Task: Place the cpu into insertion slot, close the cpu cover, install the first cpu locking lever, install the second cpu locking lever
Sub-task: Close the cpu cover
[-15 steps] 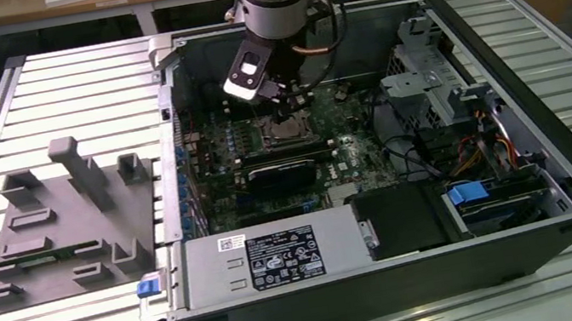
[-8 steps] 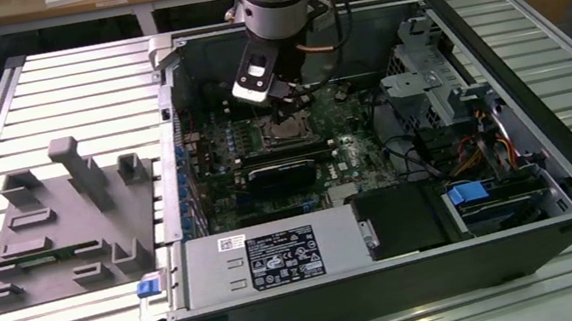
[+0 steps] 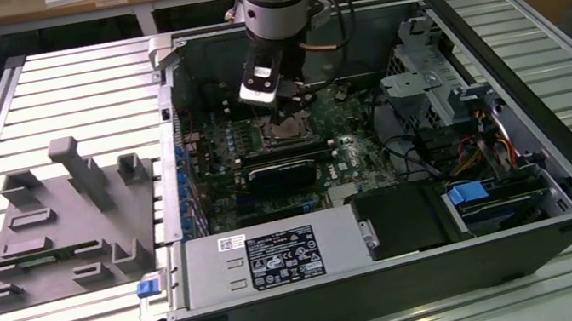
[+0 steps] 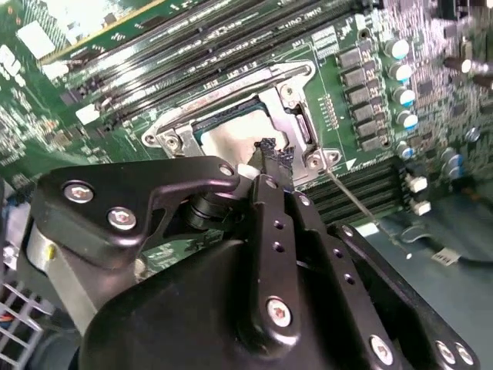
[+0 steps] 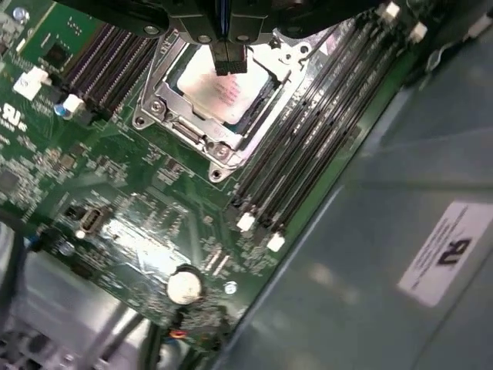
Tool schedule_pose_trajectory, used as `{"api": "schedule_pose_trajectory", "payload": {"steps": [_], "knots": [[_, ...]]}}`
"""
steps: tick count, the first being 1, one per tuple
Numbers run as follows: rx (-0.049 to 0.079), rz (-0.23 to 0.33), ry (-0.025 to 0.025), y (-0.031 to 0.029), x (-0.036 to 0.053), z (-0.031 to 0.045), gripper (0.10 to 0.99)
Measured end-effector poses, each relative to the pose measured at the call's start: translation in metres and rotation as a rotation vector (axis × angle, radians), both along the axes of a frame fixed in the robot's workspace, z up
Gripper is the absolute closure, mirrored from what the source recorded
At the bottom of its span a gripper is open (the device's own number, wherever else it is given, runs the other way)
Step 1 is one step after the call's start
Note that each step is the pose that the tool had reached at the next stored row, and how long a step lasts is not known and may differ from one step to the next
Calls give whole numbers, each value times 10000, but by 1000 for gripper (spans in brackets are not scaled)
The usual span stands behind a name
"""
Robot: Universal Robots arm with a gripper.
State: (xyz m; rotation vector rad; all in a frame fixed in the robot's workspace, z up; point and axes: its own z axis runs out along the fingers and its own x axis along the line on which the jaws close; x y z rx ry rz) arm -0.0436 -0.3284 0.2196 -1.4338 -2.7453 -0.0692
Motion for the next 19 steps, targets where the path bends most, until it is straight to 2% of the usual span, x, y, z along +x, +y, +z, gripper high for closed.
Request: {"api": "schedule_pose_trajectory", "payload": {"steps": [1,4,7,15,19], "knots": [[1,375,0,0,0,-1,984],[1,932,0,0,0,-3,984],[2,2021,0,0,0,-4,984],[33,3392,-10,0,0,-7,984],[41,4061,-46,0,0,-8,984]]}}
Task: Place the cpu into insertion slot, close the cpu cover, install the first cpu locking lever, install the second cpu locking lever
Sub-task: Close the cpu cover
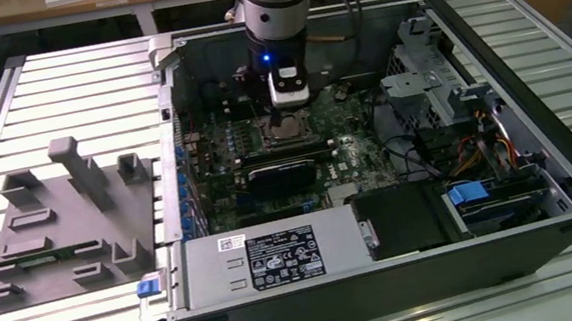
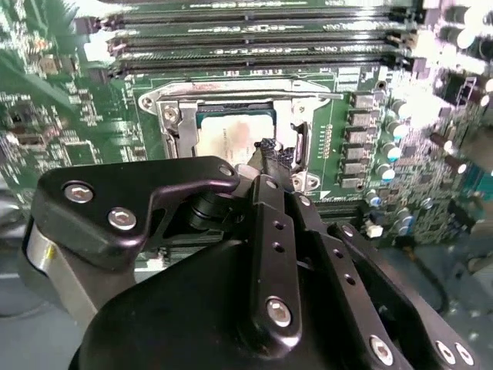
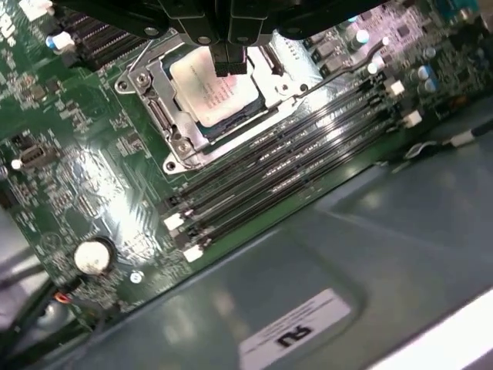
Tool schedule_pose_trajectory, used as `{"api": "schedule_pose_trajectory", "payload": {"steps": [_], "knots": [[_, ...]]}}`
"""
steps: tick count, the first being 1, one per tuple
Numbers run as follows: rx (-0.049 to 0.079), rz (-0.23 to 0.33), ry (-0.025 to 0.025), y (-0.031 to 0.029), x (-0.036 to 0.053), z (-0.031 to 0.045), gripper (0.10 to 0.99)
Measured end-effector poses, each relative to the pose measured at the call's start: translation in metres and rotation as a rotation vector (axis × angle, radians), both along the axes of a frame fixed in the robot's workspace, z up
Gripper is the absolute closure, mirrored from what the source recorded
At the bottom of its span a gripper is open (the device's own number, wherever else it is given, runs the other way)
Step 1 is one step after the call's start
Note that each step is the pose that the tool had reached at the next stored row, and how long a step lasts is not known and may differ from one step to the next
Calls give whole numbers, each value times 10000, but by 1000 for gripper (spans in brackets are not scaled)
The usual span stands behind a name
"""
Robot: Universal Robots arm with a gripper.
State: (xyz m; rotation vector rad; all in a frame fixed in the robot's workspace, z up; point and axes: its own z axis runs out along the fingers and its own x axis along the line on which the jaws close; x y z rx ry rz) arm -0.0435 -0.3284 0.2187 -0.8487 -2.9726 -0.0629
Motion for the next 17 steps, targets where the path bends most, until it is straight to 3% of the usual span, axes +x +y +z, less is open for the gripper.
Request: {"api": "schedule_pose_trajectory", "payload": {"steps": [2,7,9,11,17], "knots": [[2,280,-86,0,0,-2,984],[1,868,-461,0,0,-4,984],[7,1122,-570,0,0,-7,984],[23,1399,-619,0,0,-9,984],[139,2324,-634,-1,-1,-15,984]]}}
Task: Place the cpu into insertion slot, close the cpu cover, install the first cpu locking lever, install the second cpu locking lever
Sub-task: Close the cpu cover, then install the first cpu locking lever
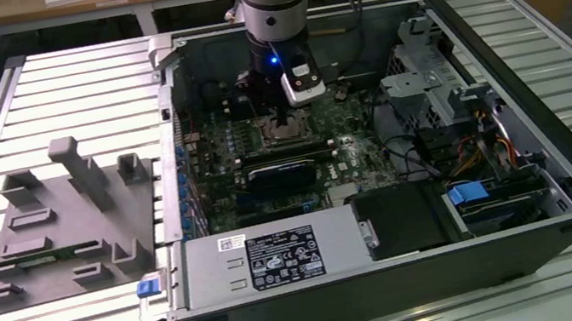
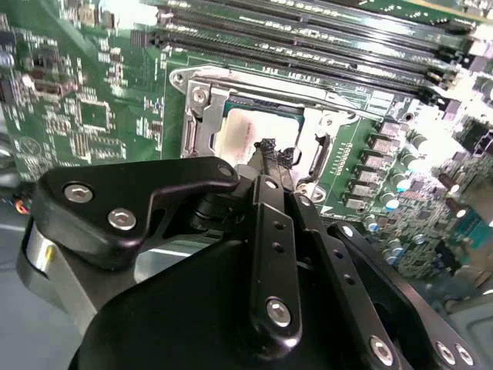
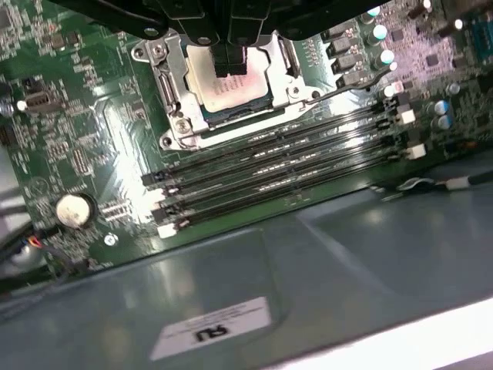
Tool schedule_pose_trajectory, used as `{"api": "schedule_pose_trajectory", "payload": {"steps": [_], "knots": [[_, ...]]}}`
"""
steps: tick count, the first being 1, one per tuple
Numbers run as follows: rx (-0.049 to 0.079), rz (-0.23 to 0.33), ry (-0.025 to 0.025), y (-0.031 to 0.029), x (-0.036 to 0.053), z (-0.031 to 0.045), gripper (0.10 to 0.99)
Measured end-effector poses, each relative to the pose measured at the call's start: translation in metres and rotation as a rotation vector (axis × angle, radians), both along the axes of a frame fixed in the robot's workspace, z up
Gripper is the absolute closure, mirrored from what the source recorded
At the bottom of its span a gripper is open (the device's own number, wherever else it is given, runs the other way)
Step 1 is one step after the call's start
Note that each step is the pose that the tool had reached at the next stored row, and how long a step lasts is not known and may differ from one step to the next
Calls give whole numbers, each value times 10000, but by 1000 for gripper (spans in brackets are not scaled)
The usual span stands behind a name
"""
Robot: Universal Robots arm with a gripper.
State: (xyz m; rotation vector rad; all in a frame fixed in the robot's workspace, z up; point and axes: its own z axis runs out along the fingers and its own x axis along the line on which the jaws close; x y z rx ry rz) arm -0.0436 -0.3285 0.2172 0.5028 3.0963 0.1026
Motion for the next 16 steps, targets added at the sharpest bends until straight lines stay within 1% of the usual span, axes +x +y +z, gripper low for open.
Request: {"api": "schedule_pose_trajectory", "payload": {"steps": [2,4,10,16], "knots": [[50,185,-2,1,0,-1,984],[81,219,-4,1,0,16,984],[88,265,-26,0,1,90,984],[88,272,-28,1,0,92,984]]}}
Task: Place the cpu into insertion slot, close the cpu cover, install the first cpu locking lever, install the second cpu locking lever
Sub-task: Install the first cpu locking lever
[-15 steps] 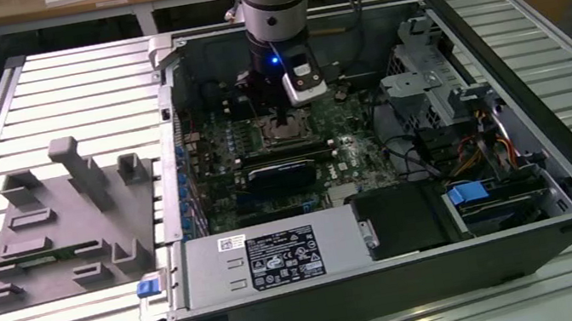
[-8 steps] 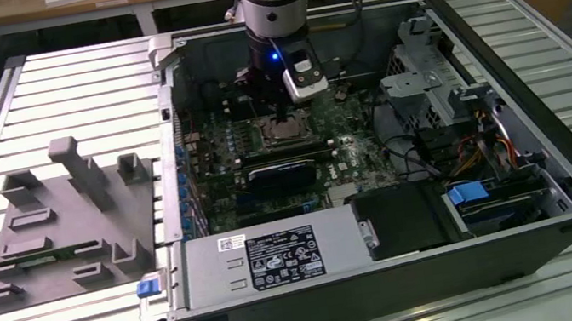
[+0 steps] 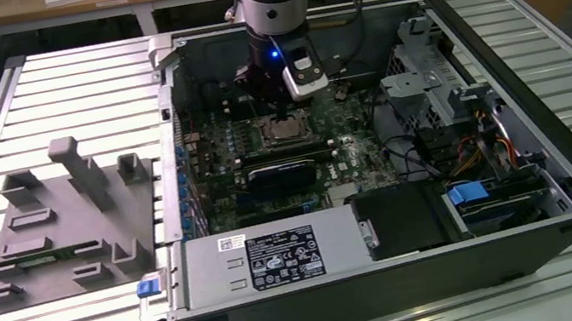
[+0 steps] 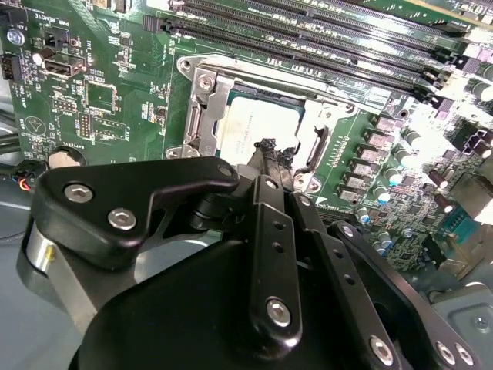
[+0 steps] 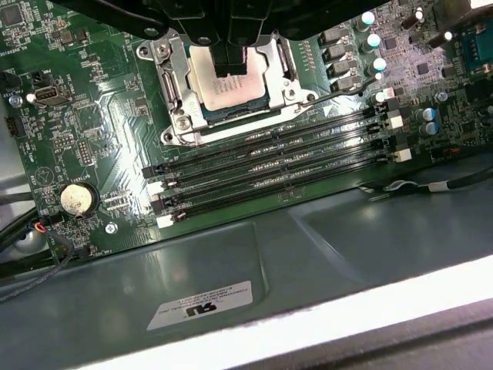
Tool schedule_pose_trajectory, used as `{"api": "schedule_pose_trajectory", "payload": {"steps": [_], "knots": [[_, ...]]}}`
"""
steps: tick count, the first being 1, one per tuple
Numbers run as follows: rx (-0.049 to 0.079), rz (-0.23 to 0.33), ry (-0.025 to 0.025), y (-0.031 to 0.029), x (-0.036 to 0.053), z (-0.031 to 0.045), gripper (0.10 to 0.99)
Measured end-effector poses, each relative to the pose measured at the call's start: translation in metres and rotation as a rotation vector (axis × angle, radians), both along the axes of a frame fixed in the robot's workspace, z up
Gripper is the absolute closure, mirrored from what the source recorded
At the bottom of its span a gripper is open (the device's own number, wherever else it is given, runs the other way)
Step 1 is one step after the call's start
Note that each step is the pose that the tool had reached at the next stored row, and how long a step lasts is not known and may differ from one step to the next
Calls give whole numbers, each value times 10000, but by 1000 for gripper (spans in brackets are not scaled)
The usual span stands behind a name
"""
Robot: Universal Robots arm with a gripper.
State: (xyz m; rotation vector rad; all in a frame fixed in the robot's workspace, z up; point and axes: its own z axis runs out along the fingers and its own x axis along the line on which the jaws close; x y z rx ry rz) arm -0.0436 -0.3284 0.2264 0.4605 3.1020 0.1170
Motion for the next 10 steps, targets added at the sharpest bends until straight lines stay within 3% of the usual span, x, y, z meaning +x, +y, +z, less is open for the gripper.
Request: {"api": "schedule_pose_trajectory", "payload": {"steps": [10], "knots": [[0,2,0,0,-15,0,984]]}}
